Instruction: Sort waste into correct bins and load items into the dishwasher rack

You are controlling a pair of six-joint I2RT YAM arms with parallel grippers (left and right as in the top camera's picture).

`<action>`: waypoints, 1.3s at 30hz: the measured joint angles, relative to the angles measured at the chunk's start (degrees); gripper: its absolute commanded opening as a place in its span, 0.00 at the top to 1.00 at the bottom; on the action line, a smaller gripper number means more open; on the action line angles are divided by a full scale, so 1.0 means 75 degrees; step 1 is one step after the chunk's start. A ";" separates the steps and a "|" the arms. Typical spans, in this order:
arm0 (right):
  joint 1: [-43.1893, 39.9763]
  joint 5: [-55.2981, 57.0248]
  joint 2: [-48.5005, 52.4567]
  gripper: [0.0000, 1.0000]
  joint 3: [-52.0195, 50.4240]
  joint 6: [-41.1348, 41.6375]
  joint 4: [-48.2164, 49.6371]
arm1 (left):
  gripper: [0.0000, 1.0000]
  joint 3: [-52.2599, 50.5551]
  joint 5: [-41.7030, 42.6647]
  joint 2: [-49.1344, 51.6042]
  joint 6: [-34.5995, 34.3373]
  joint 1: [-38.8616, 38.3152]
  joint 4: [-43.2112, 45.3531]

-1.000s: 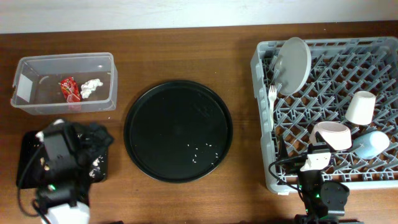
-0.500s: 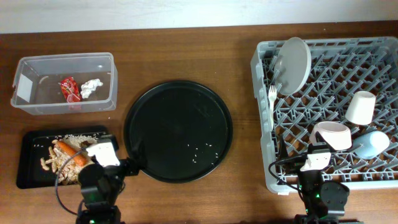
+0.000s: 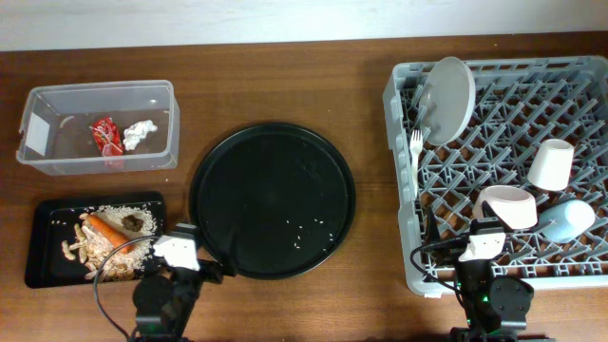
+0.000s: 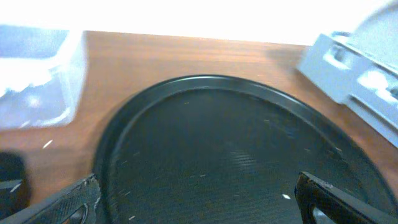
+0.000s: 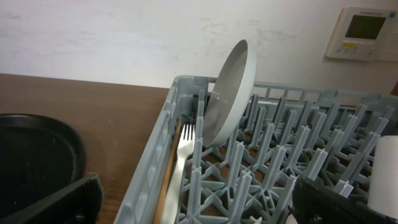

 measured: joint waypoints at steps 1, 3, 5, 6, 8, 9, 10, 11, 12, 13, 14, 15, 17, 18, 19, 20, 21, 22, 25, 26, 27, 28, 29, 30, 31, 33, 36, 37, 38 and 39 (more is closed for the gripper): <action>0.0000 0.0000 0.0000 0.01 0.0000 0.0003 0.0000 | 0.01 0.0000 -0.0023 -0.0076 0.0064 -0.0146 -0.0006; 0.0000 0.0000 0.0000 0.01 0.0000 0.0000 0.0000 | 0.01 0.0000 -0.0087 -0.0338 0.0207 -0.0478 -0.0017; 0.0000 0.0000 0.0000 0.01 0.0000 0.0000 0.0000 | 0.01 0.0000 -0.0195 -0.0589 0.0277 -0.0592 -0.0020; 0.0000 0.0000 0.0000 0.01 0.0000 0.0000 0.0000 | 0.01 0.0000 -0.0280 -0.0726 0.0300 -0.0597 -0.0023; 0.0000 0.0000 0.0000 0.01 0.0000 0.0000 0.0000 | 0.01 0.0000 -0.0484 -0.0976 0.0356 -0.0603 -0.0035; 0.0000 0.0000 0.0000 0.01 0.0000 0.0000 0.0000 | 0.01 0.0000 -0.0583 -0.1113 0.0376 -0.0603 -0.0050; 0.0000 0.0000 0.0000 0.01 0.0000 0.0000 0.0000 | 0.01 0.0000 -0.0653 -0.1142 0.0382 -0.0603 -0.0052; 0.0000 0.0000 0.0000 0.01 0.0000 0.0000 0.0000 | 0.01 0.0000 -0.0676 -0.1279 0.0388 -0.0603 -0.0052; 0.0000 0.0000 0.0000 0.01 0.0000 0.0000 0.0000 | 0.01 0.0000 -0.0720 -0.1370 0.0396 -0.0603 -0.0064; 0.0000 0.0000 0.0000 0.01 0.0000 0.0003 0.0000 | 0.01 0.0000 -0.0752 -0.1457 0.0399 -0.0603 -0.0064; 0.0000 0.0000 0.0000 0.01 0.0000 0.0000 0.0000 | 0.01 0.0000 -0.0775 -0.1483 0.0399 -0.0603 -0.0064; 0.0000 0.0000 -0.0003 0.01 0.0000 0.0006 0.0000 | 0.01 0.0000 -0.0801 -0.1489 0.0399 -0.0603 -0.0064; 0.0000 0.0000 0.0000 0.01 0.0000 0.0009 0.0000 | 0.01 0.0000 -0.0868 -0.1489 0.0399 -0.0603 -0.0070; 0.0000 0.0000 0.0000 0.01 0.0000 0.0003 0.0000 | 0.01 0.0000 -0.0944 -0.1489 0.0399 -0.0603 -0.0073; 0.0000 0.0000 -0.0003 0.01 0.0000 -0.0003 0.0000 | 0.01 0.0000 -0.0994 -0.1489 0.0399 -0.0603 -0.0073; 0.0000 0.0000 -0.0003 0.01 0.0000 0.0006 0.0000 | 0.01 0.0000 -0.1064 -0.1489 0.0399 -0.0603 -0.0073; 0.0000 0.0000 0.0000 0.01 0.0000 0.0000 0.0000 | 0.01 0.0000 -0.1192 -0.1489 0.0399 -0.0603 -0.0073; 0.0000 0.0000 0.0000 0.01 0.0000 0.0003 0.0000 | 0.01 0.0000 -0.1259 -0.1489 0.0399 -0.0603 -0.0073; 0.0000 0.0000 0.0000 0.01 0.0000 0.0000 0.0000 | 0.01 0.0000 -0.1381 -0.1489 0.0399 -0.0519 -0.0073; 0.0000 0.0000 -0.0003 0.01 0.0000 0.0003 0.0000 | 0.01 0.0000 -0.1408 -0.1489 0.0399 -0.0434 -0.0076; 0.0000 0.0000 -0.0003 0.01 0.0000 0.0003 0.0000 | 0.01 0.0000 -0.1425 -0.1489 0.0399 -0.0332 -0.0087; 0.0000 0.0000 0.0000 0.01 0.0003 -0.0003 0.0000 | 0.01 0.0000 -0.1460 -0.1489 0.0399 -0.0219 -0.0134; 0.0000 0.0000 0.0000 0.01 0.0000 0.0003 0.0000 | 0.01 0.0000 -0.1478 -0.1489 0.0399 -0.0146 -0.0143; 0.0000 0.0000 0.0000 0.01 0.0000 0.0003 0.0000 | 0.01 0.0000 -0.1492 -0.1489 0.0399 -0.0102 -0.0143; 0.0000 0.0000 0.0000 0.01 0.0000 0.0000 0.0000 | 0.01 0.0000 -0.1507 -0.1489 0.0399 -0.0082 -0.0146; 0.0000 0.0000 0.0000 0.01 0.0000 0.0000 0.0000 | 0.01 0.0000 -0.1521 -0.1489 0.0399 -0.0076 -0.0146; 0.0000 0.0000 0.0000 0.01 0.0000 0.0000 0.0000 | 0.01 0.0000 -0.1542 -0.1489 0.0399 -0.0070 -0.0149; 0.0000 0.0000 -0.0003 0.01 0.0000 0.0003 0.0000 | 0.01 0.0000 -0.1542 -0.1489 0.0399 -0.0070 -0.0149; 0.0000 0.0000 0.0000 0.01 0.0000 0.0000 0.0000 | 0.01 0.0000 -0.1542 -0.1489 0.0399 -0.0064 -0.0149; 0.0000 0.0000 0.0000 0.01 0.0000 0.0000 0.0000 | 0.01 0.0000 -0.1542 -0.1489 0.0399 -0.0064 -0.0146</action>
